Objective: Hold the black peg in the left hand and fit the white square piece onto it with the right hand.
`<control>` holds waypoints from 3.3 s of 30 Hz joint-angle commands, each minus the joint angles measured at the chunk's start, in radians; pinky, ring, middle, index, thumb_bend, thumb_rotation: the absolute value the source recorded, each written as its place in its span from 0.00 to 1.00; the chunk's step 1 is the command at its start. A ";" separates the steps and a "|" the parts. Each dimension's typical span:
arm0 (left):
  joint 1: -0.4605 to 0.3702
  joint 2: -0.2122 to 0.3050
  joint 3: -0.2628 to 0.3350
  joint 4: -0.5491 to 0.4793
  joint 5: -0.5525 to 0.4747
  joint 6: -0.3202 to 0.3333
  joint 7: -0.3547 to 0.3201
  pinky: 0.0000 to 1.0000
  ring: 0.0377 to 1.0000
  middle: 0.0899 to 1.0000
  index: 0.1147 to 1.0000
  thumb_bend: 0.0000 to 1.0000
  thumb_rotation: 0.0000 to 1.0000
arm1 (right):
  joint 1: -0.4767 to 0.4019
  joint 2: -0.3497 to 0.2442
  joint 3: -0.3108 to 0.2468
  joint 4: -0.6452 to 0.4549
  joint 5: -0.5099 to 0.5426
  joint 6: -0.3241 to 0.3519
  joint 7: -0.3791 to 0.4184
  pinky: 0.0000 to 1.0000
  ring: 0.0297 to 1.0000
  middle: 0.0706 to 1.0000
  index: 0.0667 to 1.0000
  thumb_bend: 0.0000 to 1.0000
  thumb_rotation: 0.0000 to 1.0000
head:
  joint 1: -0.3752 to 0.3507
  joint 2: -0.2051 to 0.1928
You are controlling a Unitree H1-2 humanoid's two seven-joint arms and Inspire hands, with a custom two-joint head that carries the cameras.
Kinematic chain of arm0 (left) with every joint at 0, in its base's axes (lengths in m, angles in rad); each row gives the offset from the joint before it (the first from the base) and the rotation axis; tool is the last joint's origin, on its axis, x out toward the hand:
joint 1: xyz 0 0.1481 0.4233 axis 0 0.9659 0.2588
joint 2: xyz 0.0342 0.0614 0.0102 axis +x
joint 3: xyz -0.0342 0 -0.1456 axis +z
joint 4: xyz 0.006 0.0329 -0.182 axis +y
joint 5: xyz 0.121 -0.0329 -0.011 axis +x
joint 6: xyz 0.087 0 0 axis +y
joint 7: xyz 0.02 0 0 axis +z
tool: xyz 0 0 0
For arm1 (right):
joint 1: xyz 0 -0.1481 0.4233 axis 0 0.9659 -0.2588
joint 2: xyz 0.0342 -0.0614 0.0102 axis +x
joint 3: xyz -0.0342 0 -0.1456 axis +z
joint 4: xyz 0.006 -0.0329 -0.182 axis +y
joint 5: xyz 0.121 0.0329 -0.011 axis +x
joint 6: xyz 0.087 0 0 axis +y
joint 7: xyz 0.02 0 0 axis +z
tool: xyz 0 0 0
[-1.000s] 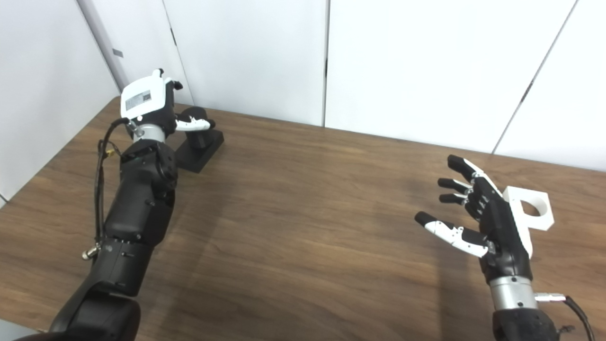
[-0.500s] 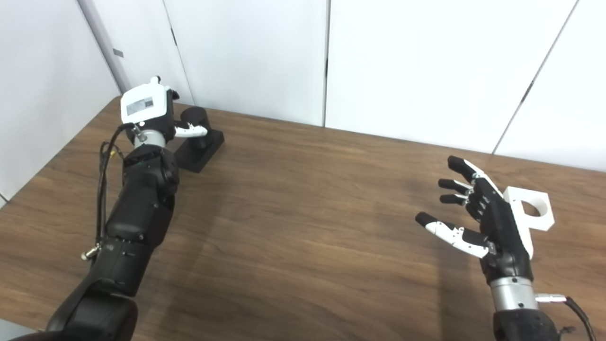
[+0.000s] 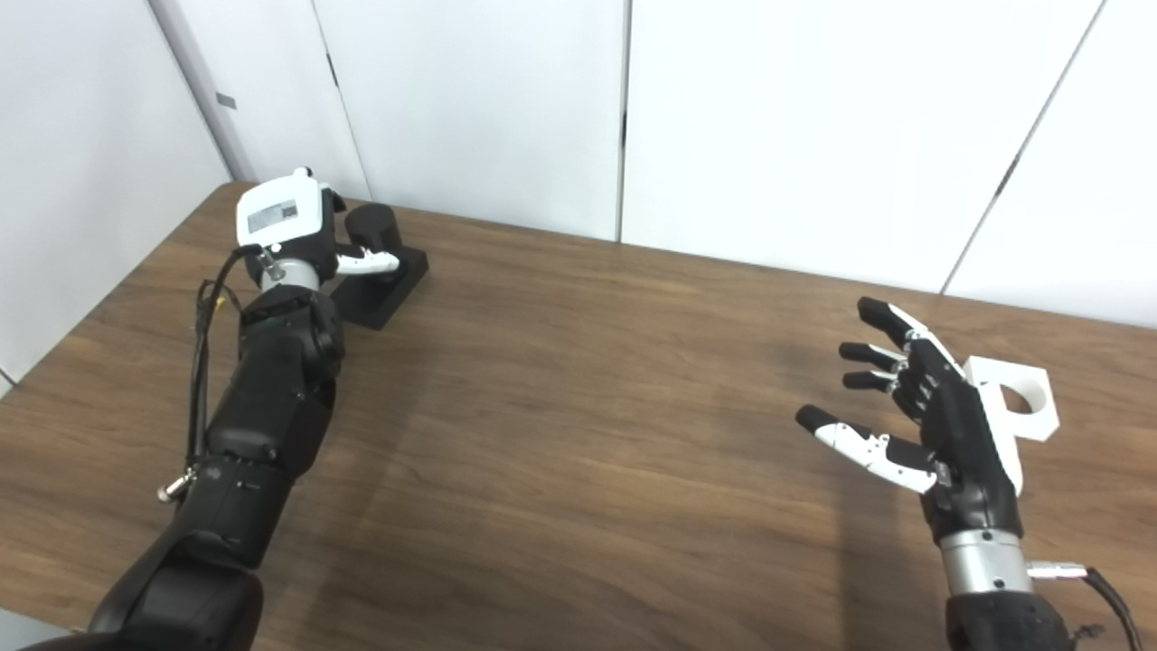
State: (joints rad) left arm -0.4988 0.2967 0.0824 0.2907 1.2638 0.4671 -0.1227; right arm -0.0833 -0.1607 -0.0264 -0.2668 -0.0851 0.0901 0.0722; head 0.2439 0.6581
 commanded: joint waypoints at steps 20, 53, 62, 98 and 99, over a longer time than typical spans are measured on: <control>-0.050 0.018 0.007 0.085 -0.029 0.003 0.041 0.73 0.92 0.96 0.74 0.95 0.52 | -0.018 -0.012 -0.012 -0.044 0.005 -0.015 -0.003 0.64 0.73 0.85 0.80 0.58 0.02 | -0.002 0.008; -0.042 0.093 -0.103 0.213 -0.231 0.000 0.206 0.66 0.85 0.86 0.58 0.87 0.27 | -0.020 -0.009 -0.020 -0.056 0.011 -0.001 0.001 0.63 0.73 0.85 0.80 0.59 0.01 | -0.011 0.020; -0.033 0.116 -0.143 0.196 -0.287 0.002 0.217 0.62 0.82 0.84 0.55 0.84 0.20 | -0.018 -0.009 -0.020 -0.056 0.003 -0.003 -0.002 0.62 0.71 0.83 0.78 0.60 0.01 | -0.012 0.026; 0.027 0.262 -0.259 0.104 -0.679 -0.354 0.011 0.76 0.89 0.86 0.43 0.52 0.07 | -0.021 -0.010 -0.022 -0.069 -0.005 0.005 -0.001 0.63 0.72 0.83 0.78 0.59 0.04 | -0.021 0.035; 0.030 0.264 -0.261 0.107 -0.694 -0.383 0.007 0.77 0.89 0.85 0.43 0.52 0.07 | -0.021 -0.010 -0.021 -0.068 -0.007 0.003 -0.002 0.62 0.72 0.83 0.78 0.59 0.04 | -0.023 0.035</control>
State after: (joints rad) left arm -0.4540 0.5333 -0.1744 0.4155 0.5863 0.1299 -0.1052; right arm -0.0782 -0.1615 -0.0449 -0.2896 -0.0935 0.1125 0.0730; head 0.2194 0.6918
